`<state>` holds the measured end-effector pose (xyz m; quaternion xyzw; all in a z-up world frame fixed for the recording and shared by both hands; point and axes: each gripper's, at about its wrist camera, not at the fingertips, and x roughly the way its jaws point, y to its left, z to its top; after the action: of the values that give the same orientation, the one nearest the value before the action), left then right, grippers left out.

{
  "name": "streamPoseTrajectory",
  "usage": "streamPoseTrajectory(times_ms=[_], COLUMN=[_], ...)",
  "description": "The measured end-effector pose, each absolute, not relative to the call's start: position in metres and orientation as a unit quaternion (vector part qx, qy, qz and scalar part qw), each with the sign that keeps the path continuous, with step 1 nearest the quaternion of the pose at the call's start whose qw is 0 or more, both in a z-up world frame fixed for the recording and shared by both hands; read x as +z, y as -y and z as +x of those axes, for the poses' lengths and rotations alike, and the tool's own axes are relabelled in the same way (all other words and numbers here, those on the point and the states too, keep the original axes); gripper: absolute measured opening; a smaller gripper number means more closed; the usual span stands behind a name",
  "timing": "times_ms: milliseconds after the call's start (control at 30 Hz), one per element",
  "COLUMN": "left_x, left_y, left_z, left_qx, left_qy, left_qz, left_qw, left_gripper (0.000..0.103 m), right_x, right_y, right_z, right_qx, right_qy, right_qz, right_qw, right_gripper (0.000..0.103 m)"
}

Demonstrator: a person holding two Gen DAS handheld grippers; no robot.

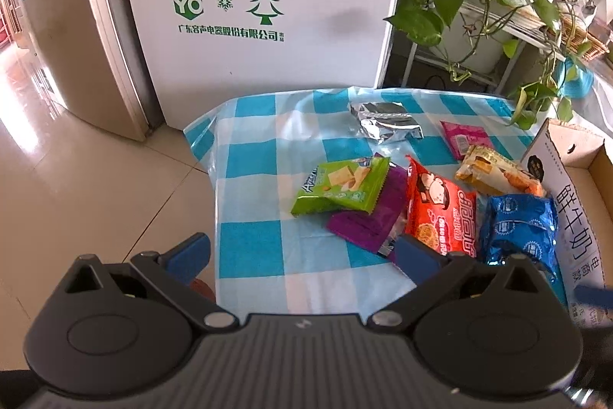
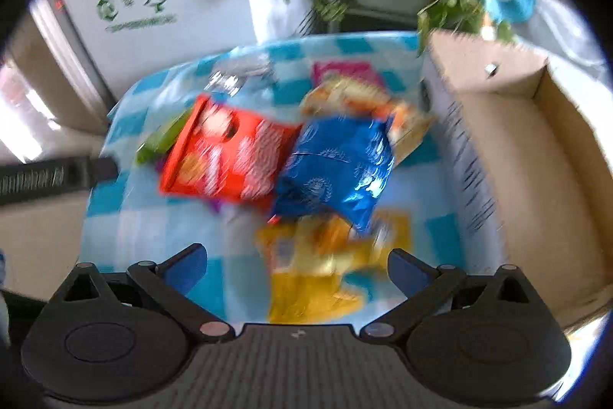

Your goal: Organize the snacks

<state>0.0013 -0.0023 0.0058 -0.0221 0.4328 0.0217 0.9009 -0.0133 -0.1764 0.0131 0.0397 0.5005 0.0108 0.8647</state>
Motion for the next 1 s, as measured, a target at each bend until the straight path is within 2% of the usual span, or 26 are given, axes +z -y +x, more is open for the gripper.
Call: streamPoseTrajectory(times_ms=[200,1000], left_x=[0.008,-0.002], left_y=[0.008,0.030], left_z=[0.004,0.007], left_qx=[0.023,0.047], left_qy=[-0.440,-0.464], left_qz=[-0.026,0.003], left_qw=[0.897,0.884], left_gripper=[0.102,0.102], right_x=[0.023,0.022], right_y=[0.190,0.182], right_z=[0.009,0.012], right_qx=[-0.009,-0.049], right_qy=[-0.492,-0.487], right_qz=[0.017,-0.012], right_qw=[0.870,0.872], right_gripper=[0.103,0.103])
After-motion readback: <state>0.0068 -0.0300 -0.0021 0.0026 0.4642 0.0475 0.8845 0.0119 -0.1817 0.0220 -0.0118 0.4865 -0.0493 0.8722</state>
